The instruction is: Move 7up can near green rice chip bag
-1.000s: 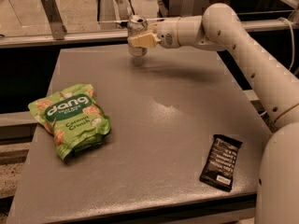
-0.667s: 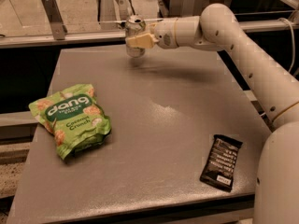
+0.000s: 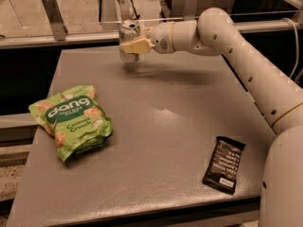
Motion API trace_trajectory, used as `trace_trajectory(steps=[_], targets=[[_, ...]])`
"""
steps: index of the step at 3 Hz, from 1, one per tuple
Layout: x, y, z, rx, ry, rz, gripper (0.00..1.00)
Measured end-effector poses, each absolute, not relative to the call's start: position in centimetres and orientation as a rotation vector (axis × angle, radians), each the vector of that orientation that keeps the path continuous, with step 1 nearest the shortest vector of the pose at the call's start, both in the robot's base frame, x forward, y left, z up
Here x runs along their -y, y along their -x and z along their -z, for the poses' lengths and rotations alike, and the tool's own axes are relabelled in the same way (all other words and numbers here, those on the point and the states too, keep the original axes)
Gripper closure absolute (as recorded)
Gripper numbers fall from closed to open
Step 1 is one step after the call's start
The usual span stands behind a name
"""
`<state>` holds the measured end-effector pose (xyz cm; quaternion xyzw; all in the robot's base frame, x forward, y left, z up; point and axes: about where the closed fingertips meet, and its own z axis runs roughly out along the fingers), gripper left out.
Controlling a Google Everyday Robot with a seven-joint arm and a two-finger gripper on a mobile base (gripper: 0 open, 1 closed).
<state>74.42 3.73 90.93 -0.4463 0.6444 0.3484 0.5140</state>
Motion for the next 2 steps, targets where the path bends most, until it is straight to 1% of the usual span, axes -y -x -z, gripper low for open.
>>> trace_trajectory(steps=[2], targets=[[-7.7, -67.8, -89.5, -1.489, 1.184, -0.947, 1.00]])
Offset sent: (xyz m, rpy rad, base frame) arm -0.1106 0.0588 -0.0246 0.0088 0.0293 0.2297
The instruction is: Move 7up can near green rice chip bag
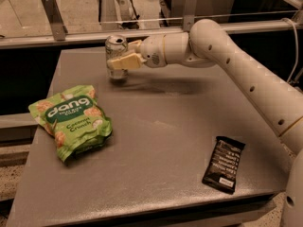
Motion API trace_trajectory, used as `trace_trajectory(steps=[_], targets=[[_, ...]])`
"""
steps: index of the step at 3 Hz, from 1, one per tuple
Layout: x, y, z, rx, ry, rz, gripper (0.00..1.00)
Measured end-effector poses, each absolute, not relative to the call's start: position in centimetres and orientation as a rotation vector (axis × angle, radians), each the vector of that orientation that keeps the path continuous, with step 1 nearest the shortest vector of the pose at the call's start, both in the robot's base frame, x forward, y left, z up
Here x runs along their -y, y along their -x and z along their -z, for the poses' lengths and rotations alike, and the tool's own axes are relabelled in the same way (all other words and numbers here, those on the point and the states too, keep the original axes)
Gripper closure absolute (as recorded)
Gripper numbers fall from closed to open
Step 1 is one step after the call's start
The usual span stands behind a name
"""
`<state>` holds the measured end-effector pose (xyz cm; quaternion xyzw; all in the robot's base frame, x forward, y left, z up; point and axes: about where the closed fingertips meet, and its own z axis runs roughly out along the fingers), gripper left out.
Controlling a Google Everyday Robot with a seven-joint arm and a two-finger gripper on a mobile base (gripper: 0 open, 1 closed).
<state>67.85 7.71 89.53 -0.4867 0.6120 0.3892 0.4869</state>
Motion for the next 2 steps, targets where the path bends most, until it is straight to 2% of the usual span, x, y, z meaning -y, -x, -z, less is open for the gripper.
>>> trace_trajectory(steps=[2], targets=[[-11.0, -62.2, -87.7, -1.489, 1.285, -1.049, 1.00]])
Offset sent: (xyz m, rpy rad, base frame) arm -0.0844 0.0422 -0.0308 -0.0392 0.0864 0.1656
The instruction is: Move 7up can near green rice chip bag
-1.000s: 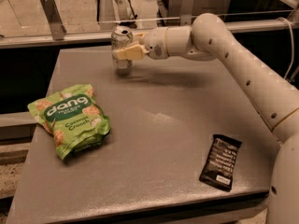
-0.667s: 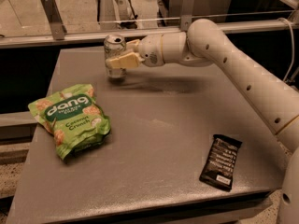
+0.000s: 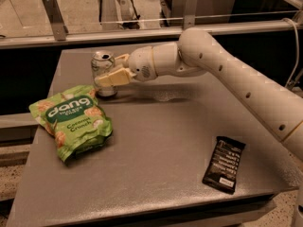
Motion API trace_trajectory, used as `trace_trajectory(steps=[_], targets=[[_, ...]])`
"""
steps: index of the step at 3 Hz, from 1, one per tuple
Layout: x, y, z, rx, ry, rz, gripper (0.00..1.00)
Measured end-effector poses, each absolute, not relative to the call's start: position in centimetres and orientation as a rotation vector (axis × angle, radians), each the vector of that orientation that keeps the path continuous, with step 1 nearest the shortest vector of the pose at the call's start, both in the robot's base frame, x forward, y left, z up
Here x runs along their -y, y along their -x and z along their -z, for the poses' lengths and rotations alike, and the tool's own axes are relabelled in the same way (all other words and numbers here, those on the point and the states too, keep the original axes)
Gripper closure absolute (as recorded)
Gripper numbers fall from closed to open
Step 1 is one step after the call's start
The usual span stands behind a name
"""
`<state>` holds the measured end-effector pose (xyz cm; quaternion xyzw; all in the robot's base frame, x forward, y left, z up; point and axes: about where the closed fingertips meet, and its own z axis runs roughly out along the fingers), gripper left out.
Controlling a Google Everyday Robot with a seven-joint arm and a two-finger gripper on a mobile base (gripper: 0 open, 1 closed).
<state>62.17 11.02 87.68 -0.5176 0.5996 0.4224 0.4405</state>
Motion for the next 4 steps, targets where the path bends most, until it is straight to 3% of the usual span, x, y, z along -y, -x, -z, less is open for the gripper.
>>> trace_trajectory(steps=[1, 2, 4], targets=[[-12.1, -60.2, -86.9, -1.485, 1.306, -1.103, 1.00], [-13.4, -58.5, -87.5, -1.445, 1.349, -1.138, 0.83], [-14.0, -56.8, -87.8, -1.406, 1.374, -1.159, 0.37]])
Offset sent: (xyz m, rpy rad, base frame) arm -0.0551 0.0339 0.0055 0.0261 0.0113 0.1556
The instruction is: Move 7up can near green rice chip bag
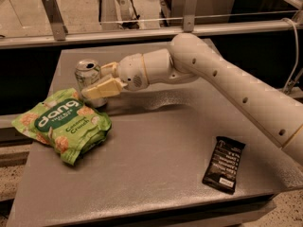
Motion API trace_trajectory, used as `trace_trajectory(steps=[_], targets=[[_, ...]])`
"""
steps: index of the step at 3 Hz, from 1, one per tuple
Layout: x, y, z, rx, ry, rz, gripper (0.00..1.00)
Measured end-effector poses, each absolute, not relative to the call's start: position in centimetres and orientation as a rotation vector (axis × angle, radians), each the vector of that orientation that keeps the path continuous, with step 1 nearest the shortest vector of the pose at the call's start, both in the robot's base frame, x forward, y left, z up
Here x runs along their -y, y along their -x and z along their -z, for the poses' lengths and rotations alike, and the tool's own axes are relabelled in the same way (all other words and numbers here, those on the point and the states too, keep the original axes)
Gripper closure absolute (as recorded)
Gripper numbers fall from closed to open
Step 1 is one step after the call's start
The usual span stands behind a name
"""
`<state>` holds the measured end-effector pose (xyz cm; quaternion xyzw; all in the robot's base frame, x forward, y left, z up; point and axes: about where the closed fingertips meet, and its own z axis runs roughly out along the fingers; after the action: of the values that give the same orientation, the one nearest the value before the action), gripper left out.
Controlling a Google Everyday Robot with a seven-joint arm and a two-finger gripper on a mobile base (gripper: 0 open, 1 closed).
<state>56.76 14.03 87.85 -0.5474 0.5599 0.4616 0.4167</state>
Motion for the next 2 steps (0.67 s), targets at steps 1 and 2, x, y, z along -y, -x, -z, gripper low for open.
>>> trace_trajectory(steps=[1, 2], targets=[[-13.74, -56.42, -87.48, -1.404, 1.368, -1.156, 0.13], [-13.43, -56.26, -87.00, -1.404, 1.357, -1.154, 0.00]])
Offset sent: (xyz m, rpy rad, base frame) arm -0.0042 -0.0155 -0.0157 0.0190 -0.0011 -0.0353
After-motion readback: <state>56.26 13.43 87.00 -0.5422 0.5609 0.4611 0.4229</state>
